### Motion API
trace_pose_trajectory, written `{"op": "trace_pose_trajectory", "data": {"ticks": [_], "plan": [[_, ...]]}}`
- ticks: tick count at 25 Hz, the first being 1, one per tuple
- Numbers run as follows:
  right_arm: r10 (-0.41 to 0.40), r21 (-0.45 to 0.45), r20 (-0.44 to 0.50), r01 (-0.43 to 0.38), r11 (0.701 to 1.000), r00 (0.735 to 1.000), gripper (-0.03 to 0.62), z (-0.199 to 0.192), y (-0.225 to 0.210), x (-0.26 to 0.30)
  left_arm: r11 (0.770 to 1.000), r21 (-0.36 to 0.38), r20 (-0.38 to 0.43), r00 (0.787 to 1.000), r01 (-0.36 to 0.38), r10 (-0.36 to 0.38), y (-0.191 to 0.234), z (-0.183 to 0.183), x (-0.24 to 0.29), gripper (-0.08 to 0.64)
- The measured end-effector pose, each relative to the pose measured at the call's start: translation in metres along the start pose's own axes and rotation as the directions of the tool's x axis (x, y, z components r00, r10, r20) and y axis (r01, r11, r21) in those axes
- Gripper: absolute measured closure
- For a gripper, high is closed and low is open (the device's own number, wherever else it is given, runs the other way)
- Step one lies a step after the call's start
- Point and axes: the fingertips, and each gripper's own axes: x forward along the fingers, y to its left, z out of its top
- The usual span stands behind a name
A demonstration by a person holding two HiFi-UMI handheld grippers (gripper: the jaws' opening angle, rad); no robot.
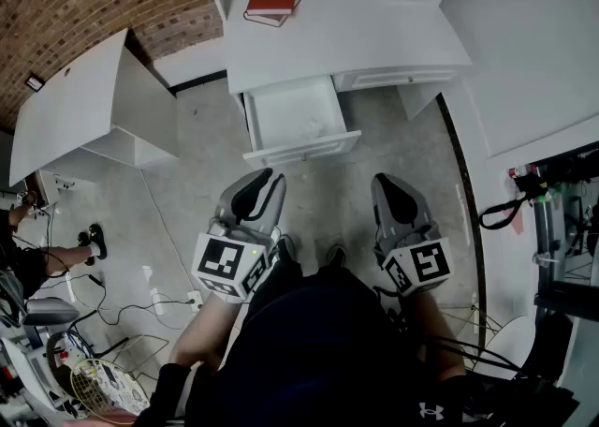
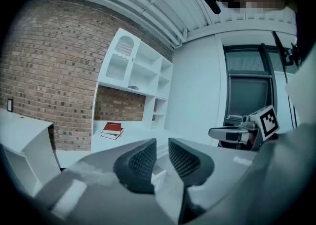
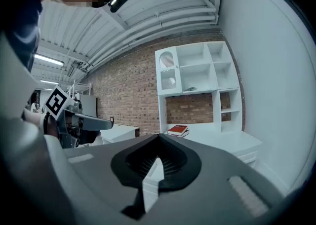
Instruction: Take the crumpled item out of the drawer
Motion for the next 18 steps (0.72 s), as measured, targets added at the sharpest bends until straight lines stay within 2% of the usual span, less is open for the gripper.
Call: {"op": "trace_pose_trajectory", "data": {"ticks": [9, 12, 18], "plan": [[-0.033, 0.005, -0.011, 0.034, 0.999, 0.999, 0.591, -0.003, 0.004, 0.024, 1.000, 0.002, -0.004, 1.000, 0.026, -0.026, 0.026, 0.000, 0.008, 0.474], [-0.043, 0.031, -0.012, 0.044, 0.999, 0.999, 0.591, -0.004, 0.007, 0.031, 0.999, 0.000, -0.007, 0.999, 0.036, -0.036, 0.034, 0.000, 0.010, 0.474], [-0.110, 0.053, -0.020, 0.111, 0.992, 0.994, 0.589, -0.004, 0.012, 0.046, 0.997, -0.015, -0.011, 0.998, 0.069, -0.069, 0.058, -0.004, 0.011, 0.476]]}}
